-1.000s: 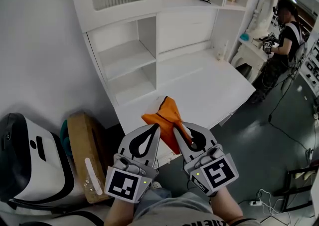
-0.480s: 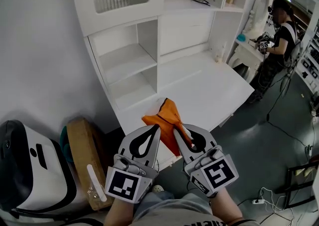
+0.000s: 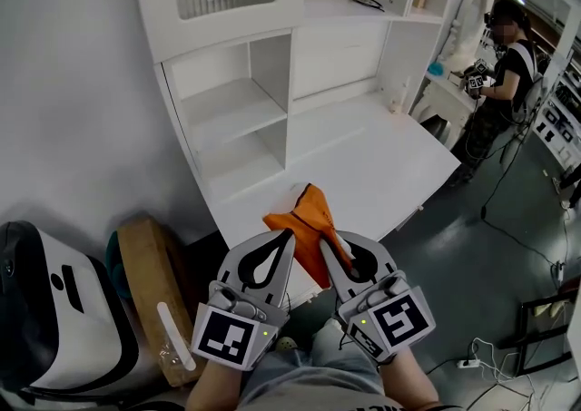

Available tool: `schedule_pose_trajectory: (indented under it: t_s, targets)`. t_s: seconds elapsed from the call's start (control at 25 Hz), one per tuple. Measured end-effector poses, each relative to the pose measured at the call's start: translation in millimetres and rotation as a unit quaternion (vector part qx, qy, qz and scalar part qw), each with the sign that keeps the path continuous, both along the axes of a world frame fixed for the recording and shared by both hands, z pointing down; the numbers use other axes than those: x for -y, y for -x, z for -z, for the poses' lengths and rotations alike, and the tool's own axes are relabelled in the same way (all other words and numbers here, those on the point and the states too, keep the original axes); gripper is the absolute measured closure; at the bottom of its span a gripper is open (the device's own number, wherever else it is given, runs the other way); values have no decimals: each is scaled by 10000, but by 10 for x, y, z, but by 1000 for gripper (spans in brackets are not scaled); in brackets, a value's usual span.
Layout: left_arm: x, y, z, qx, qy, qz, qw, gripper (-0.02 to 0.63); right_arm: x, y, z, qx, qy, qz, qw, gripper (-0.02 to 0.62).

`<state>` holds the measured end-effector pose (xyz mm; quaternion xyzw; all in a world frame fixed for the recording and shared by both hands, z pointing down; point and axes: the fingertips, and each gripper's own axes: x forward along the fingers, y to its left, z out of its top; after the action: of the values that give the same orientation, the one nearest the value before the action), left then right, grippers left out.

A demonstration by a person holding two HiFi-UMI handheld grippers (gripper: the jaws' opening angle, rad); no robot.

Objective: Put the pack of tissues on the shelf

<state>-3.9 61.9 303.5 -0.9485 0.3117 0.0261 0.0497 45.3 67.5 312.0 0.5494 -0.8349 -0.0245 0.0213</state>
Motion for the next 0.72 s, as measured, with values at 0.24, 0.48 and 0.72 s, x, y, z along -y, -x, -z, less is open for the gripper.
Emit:
schedule_pose_trajectory:
  t_s: [0.24, 0.48, 0.72]
  targets:
    - [54, 32, -33, -16, 93, 30, 10000, 575, 40, 16, 17, 90, 5, 21, 10000, 557]
    - [156, 40, -37, -58, 124, 82, 9999, 575, 150, 11, 20, 81, 36, 58, 9999, 557]
    - [362, 68, -9, -360, 42, 230, 9991, 575, 298, 13, -30, 15, 130, 128, 9998, 557]
